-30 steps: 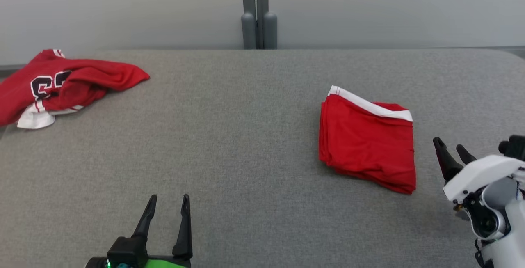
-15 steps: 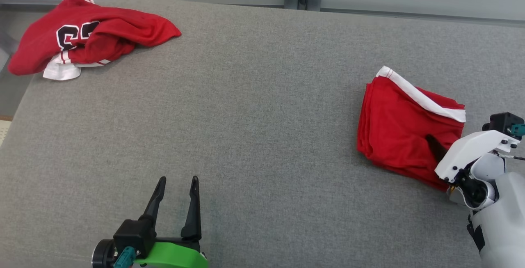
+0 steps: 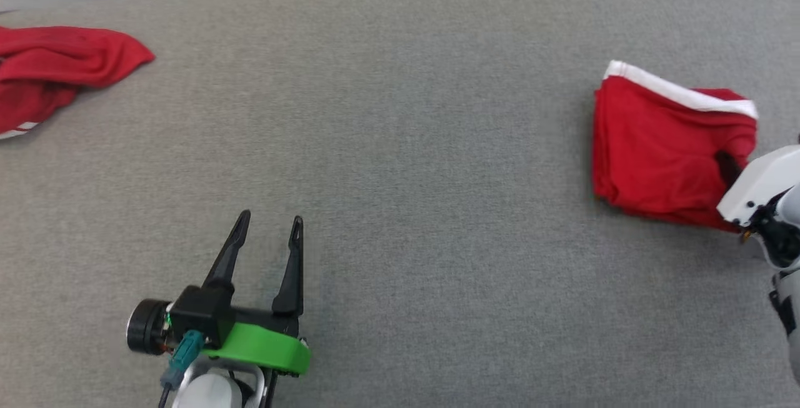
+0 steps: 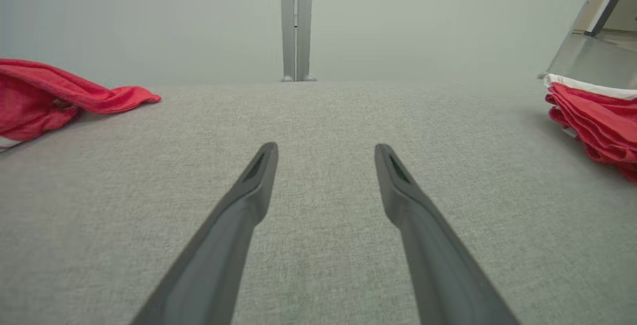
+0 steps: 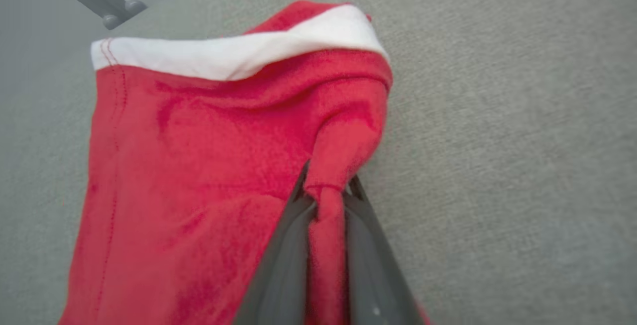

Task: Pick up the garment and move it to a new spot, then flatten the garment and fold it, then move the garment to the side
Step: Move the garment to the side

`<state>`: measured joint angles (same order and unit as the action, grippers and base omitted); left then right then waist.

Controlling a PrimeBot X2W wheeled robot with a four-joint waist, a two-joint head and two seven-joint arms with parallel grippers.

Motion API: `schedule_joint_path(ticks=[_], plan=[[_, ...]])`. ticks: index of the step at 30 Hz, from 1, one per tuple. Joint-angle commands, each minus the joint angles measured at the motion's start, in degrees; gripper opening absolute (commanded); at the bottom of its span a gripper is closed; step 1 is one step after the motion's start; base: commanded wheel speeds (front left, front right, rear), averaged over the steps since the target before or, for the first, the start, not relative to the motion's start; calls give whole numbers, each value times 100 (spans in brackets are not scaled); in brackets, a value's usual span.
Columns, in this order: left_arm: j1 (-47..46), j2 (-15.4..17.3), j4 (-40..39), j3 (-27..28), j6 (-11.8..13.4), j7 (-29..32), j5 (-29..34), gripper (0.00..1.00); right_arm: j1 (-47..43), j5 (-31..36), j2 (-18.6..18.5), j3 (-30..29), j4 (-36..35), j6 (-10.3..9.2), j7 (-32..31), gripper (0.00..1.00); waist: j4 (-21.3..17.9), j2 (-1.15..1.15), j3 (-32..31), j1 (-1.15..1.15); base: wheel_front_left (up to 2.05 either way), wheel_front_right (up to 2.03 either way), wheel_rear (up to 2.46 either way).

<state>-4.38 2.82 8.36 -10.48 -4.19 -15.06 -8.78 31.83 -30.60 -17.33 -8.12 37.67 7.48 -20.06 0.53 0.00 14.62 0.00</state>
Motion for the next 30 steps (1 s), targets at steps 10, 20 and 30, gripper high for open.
schedule_joint_path(ticks=[10,20,30], plan=[[-590,150,-94,-286,-250,-15,448,100,1432,1363,-1060,-484,305,0,116,0,-267,0,1760,0,0,0,0],[-94,328,-272,63,-167,3,481,100,2364,2811,-1533,-615,1065,1,-106,100,-30,0,1847,0,0,0,0],[-27,171,-237,314,-111,-4,304,100,2280,3214,-1682,-214,718,-2,966,100,-315,0,1196,0,0,0,0]])
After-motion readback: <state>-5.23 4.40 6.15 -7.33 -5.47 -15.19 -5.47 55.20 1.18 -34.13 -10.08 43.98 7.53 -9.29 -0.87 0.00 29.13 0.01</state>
